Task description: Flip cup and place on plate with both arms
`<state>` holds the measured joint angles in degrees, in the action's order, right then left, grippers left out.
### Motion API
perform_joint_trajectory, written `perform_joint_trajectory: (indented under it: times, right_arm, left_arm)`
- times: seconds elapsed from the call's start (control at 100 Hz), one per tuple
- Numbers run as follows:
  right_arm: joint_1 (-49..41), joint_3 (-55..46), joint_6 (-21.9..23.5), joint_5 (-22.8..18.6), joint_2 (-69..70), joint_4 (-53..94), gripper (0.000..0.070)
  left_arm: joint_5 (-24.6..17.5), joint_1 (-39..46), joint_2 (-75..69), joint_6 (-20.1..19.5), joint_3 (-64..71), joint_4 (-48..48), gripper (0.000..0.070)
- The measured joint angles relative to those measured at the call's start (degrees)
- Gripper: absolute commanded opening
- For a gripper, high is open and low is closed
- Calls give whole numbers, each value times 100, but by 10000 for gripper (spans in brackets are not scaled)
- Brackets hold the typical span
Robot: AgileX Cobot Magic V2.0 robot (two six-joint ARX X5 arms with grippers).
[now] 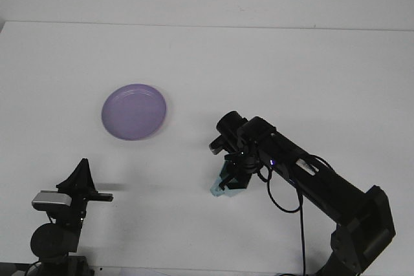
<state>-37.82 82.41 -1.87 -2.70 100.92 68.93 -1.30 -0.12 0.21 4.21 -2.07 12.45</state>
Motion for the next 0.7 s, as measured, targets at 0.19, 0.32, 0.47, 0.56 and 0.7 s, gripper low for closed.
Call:
perform_joint_trajectory:
  times: [0.19, 0.32, 0.47, 0.56, 0.7]
  right_arm:
    - [0, 0, -70, 0, 83, -20, 4]
    - [-2, 0, -94, 0, 96, -31, 9]
    - [-2, 0, -155, -15, 98, -28, 234]
    - [-2, 0, -186, -24, 98, -28, 321]
    - [15, 46, -264, -26, 96, 46, 369]
  left_arm:
    - [0, 0, 0, 0, 0, -2, 12]
    - [0, 0, 0, 0, 0, -2, 12]
    - [0, 0, 0, 0, 0, -2, 12]
    - [0, 0, 0, 0, 0, -2, 12]
    - [0, 0, 0, 31, 0, 4, 15]
